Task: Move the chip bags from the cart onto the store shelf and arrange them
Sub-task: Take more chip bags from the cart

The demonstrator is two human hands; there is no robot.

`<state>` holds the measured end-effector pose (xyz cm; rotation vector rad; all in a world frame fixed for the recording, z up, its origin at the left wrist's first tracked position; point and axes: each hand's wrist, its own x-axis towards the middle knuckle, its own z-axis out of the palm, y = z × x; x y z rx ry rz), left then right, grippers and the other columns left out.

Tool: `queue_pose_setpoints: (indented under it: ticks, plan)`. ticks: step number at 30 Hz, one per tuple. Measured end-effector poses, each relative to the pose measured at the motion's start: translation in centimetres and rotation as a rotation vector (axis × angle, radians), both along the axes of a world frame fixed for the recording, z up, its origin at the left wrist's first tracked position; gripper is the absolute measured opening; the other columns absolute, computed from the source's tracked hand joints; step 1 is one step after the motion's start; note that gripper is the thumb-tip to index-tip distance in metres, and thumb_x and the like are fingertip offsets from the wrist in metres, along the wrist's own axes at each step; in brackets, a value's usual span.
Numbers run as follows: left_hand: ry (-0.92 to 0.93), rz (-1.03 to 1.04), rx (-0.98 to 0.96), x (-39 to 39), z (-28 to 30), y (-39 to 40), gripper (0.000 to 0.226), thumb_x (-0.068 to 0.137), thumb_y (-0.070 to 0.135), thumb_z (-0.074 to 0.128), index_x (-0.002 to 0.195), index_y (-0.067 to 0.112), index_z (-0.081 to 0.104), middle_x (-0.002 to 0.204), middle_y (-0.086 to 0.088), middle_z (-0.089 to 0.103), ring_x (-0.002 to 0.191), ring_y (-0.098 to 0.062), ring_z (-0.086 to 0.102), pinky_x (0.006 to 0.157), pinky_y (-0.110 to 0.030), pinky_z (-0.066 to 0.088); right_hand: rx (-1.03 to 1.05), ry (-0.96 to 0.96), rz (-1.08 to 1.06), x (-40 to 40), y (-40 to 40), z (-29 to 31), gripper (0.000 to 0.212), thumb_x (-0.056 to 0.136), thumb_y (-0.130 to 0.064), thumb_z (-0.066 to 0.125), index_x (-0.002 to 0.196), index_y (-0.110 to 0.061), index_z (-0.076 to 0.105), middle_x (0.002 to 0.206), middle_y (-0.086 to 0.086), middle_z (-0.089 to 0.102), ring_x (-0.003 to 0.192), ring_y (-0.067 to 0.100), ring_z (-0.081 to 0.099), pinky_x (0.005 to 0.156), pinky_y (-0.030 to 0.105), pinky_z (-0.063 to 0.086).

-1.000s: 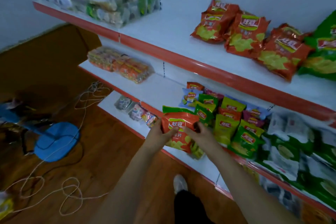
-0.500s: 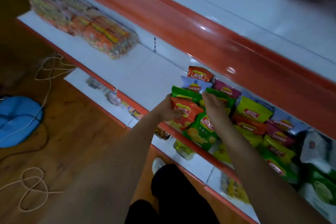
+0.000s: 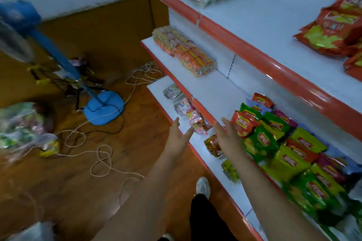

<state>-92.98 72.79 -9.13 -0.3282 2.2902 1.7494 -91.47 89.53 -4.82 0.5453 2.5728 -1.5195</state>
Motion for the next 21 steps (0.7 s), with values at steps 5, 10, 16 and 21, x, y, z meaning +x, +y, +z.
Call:
queue_pose_setpoints:
  ticks: [5,10,16,21]
  plan:
    - [0.02,0.302,-0.016,12.5,4.5,-10.0,0.074,0.091,0.054,0.057,0.153,0.036,0.019,0.162,0.006,0.022,0.146,-0.017,0.029,0.113,-0.041,0.035,-0.006,0.047,0.36,7.5,-10.7,2.3,0.059,0.096,-0.049,0.045,0.145,-0.016,0.039,0.151,0.004,0.04,0.14,0.022,0.036,0.113,0.033,0.027]
    - [0.093,0.629,0.007,25.9,8.0,-16.9,0.073,0.092,0.046,0.06,0.153,0.031,0.023,0.156,0.004,0.034,0.141,-0.015,0.036,0.111,-0.035,0.038,-0.04,0.08,0.744,15.9,-19.2,3.6,0.062,0.095,-0.058,0.037,0.149,-0.029,0.029,0.156,-0.002,0.029,0.143,0.019,0.03,0.113,0.036,0.026]
    - [0.107,1.0,-0.092,45.0,8.4,-18.4,0.076,0.082,0.063,0.058,0.147,0.029,0.038,0.147,0.005,0.046,0.134,-0.01,0.045,0.11,-0.031,0.039,-0.229,0.081,1.139,29.2,-26.2,2.7,0.058,0.097,-0.051,0.039,0.148,-0.024,0.034,0.153,-0.003,0.036,0.14,0.015,0.034,0.108,0.029,0.027]
    - [-0.01,1.147,-0.062,59.5,8.0,-17.0,0.056,0.093,0.056,0.05,0.142,0.031,0.041,0.136,0.009,0.052,0.125,-0.006,0.05,0.101,-0.022,0.04,-0.28,-0.08,1.348,43.3,-26.8,1.3,0.073,0.089,-0.068,0.034,0.147,-0.025,0.034,0.152,-0.001,0.039,0.139,0.015,0.037,0.115,0.038,0.028]
